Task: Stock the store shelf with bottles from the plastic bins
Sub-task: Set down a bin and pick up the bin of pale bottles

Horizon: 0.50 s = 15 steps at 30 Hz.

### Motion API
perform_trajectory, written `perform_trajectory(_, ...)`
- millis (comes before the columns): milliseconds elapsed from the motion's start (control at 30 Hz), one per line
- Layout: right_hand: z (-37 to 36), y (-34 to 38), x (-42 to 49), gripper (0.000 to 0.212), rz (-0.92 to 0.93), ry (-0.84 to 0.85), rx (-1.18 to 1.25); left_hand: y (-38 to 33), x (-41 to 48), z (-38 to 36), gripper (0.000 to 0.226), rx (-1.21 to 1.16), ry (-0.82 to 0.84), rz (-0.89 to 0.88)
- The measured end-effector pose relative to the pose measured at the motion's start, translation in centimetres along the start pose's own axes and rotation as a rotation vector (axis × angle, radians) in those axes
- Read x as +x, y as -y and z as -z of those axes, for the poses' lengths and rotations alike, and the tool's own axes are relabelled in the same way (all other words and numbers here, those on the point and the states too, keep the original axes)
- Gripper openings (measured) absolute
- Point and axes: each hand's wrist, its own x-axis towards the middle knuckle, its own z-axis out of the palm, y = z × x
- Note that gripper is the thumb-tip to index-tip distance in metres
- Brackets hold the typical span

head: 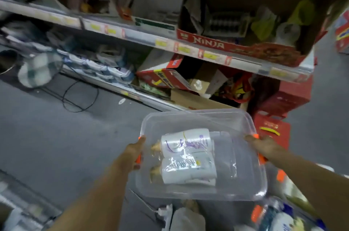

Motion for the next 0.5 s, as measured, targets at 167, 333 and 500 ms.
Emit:
perform_trajectory(167,-7.9,9.6,0.3,0.083,0.067,0.117,-0.05,-0.8,2.1,9.8,0.051,-0.133,-0.118,0.035)
perform_trajectory(333,-15.0,19.6,-0.9,0.063,0.133,0.213,-0.191,-1.1,4.4,18.3,0.053,-0.254,-0.212,0.112)
perform_trajectory(500,-21.7,27.1,-0.5,0.064,0.208,0.24,-0.276,-1.3,8.4,25.3,0.062,-0.327,-0.258,0.162)
